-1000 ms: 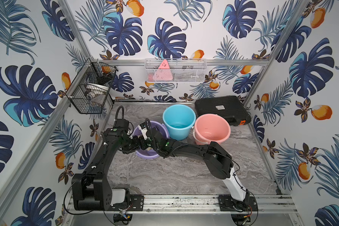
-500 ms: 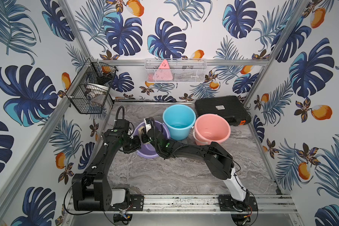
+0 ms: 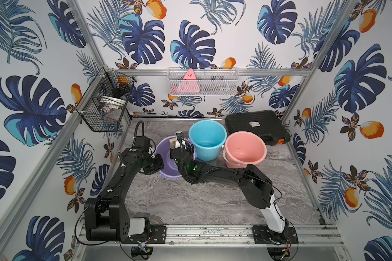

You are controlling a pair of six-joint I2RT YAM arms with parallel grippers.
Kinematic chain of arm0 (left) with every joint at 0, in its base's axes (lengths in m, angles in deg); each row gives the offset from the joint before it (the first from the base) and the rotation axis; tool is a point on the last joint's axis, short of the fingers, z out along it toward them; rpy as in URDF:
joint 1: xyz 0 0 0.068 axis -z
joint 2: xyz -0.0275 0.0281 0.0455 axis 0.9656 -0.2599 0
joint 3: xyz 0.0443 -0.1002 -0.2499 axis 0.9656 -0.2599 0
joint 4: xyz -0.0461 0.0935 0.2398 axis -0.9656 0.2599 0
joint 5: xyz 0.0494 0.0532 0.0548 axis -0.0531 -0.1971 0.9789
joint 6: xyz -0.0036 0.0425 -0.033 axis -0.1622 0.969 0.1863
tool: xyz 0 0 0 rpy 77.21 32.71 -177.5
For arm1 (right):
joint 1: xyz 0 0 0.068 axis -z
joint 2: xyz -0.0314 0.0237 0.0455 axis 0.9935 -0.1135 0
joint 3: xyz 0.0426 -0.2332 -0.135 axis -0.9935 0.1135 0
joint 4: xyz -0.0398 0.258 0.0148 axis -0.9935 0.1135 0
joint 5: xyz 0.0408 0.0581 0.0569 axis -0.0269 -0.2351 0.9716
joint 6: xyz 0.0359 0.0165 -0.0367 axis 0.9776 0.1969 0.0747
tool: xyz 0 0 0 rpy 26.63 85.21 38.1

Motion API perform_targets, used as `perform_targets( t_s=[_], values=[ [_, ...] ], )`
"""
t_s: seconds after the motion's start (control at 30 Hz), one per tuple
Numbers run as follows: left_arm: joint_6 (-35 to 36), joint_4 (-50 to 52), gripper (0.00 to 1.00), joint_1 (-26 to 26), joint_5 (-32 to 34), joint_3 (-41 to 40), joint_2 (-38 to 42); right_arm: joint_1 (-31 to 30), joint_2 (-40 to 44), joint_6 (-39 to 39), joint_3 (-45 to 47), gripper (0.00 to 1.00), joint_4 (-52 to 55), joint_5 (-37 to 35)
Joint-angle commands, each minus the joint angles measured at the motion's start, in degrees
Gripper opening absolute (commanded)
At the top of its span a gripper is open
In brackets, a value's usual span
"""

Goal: Wipe the inside of the bucket with a cloth
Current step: Wipe the dirt from the inside of the bucket.

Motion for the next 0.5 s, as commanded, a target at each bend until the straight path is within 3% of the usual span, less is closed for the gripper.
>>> perform_targets(
  t_s=[0.0, 0.3, 0.37, 0.47],
  values=[
    [1.5, 3.0, 0.0, 0.1, 0.1, 0.3, -0.4, 0.2, -0.4, 0.7, -2.8, 0.0, 3.7, 22.7],
    [1.5, 3.7, 0.0, 0.0, 0.8, 0.8, 0.3, 1.5, -1.9, 4.9, -4.5, 0.0, 7.9, 49.2],
    [1.1, 3.5, 0.0, 0.0, 0.6, 0.7, 0.5, 2.1, -1.8, 6.2, -4.4, 0.0, 7.3, 48.1],
    [0.3, 3.8, 0.0, 0.0, 1.0, 0.8, 0.7, 2.6, -1.5, 5.8, -4.7, 0.0, 7.3, 39.6]
  ],
)
